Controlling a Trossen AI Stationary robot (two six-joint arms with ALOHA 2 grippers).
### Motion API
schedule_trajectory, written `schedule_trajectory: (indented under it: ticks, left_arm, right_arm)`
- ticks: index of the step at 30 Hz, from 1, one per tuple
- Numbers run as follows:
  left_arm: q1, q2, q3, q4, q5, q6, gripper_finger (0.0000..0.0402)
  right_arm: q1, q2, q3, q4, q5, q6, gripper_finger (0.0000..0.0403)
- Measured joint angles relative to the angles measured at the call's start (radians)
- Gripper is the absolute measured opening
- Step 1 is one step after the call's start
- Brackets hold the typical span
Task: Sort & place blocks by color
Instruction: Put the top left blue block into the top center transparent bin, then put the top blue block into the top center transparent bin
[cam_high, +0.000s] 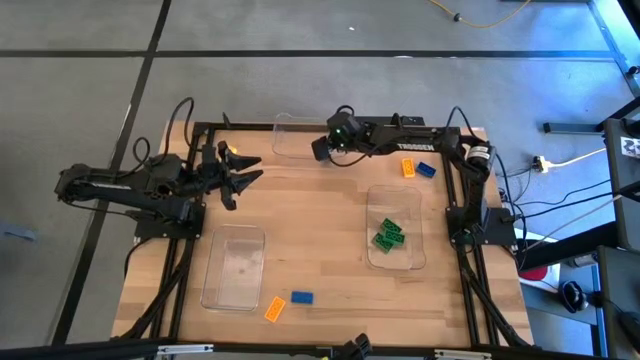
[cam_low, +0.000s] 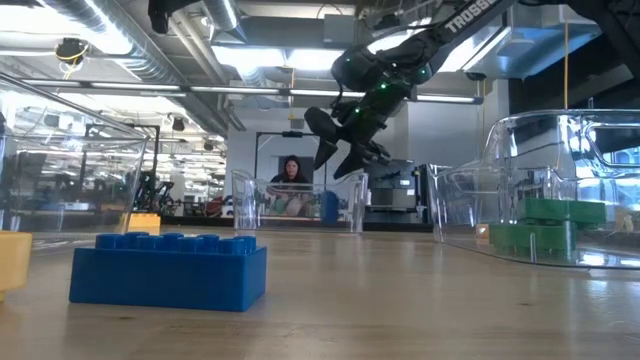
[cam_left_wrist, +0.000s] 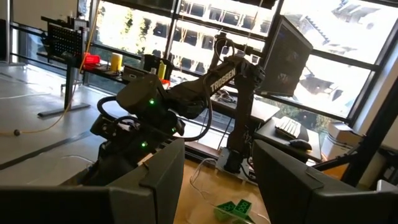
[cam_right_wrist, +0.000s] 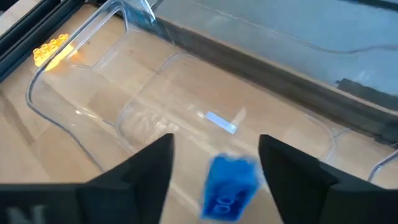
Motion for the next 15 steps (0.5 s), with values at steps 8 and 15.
schedule_trajectory:
  ticks: [8,15]
  left_arm:
    - [0.000,0.000,0.000,0.000,-0.004,-0.005,0.0181]
    - [0.057,0.010,0.000,0.001,0.036,-0.031,0.0181]
  right_arm:
    - [-0.017,-0.058,0.000,-0.022,-0.078,-0.075,0.0304]
    - [-0.006,-0.220,0.000,-0.156,-0.106,-0.238,0.0296]
